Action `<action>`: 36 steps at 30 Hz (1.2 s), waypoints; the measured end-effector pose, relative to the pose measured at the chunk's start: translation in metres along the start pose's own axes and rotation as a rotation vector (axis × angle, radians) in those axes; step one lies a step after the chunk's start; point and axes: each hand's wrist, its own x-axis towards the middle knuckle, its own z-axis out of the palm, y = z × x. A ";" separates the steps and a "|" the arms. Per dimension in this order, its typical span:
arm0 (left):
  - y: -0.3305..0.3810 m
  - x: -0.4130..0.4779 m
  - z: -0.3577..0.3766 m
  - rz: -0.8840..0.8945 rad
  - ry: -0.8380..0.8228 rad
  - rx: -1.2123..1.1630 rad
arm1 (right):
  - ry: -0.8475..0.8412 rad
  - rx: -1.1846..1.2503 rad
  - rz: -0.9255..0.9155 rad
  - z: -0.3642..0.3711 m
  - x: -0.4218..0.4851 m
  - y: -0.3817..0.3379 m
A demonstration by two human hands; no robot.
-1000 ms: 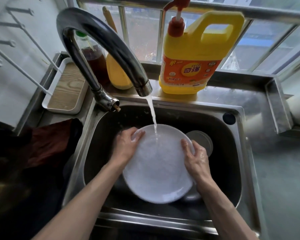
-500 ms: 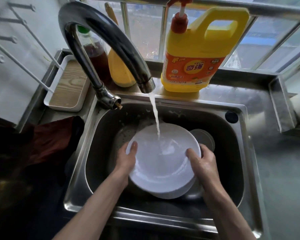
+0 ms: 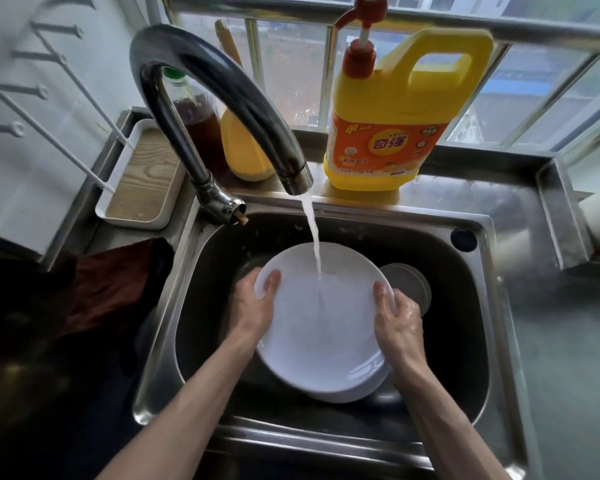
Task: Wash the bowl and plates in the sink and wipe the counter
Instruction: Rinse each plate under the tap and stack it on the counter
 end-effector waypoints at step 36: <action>0.023 0.022 0.038 0.250 0.313 0.821 | 0.136 0.046 -0.143 0.033 -0.038 -0.008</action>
